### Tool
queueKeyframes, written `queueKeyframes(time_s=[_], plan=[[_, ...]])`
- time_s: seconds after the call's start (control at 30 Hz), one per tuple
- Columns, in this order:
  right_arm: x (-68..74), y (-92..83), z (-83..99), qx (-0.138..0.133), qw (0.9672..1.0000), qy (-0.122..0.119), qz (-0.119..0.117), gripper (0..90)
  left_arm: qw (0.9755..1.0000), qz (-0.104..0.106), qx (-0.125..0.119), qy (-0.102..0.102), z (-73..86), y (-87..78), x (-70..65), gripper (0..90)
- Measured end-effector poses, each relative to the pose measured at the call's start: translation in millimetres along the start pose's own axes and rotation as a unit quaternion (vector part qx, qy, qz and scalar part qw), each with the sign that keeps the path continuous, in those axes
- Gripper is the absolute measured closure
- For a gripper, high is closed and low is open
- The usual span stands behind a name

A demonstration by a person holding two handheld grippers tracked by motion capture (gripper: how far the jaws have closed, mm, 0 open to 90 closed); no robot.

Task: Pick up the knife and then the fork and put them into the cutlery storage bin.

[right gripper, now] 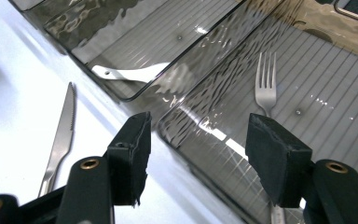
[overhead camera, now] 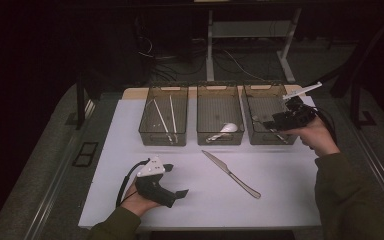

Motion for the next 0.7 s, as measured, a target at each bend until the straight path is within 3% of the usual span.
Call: queueKeyframes(time_s=[0.2, 0.4, 0.7], plan=[[11.0, -2.0, 12.3, -0.012, 0.9998, -0.014, 0.006, 41.9, 1.0000, 0.001, 0.000, 0.000, 0.1, 0.1, -0.1, 0.0], [25.4, -2.0, 27.1, -0.024, 0.9995, -0.017, -0.008, 45.0, 1.0000, 0.000, -0.001, -0.001, -0.1, 0.1, -0.3, 0.0], [41.7, 3.5, 48.4, -0.005, 0.9997, -0.021, -0.008, 50.8, 1.0000, -0.002, 0.000, 0.001, 0.0, -0.6, 0.3, 0.0]])
Point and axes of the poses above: each handheld gripper's, and its own axes: y roughly forward along the jaws, z roughly out of its underside, x roughly to its left, the point moved 6 cm from there along y, roughly forward along the jaws, and after that the axes turned 3 degrees about -z, right-handed, at the moved point
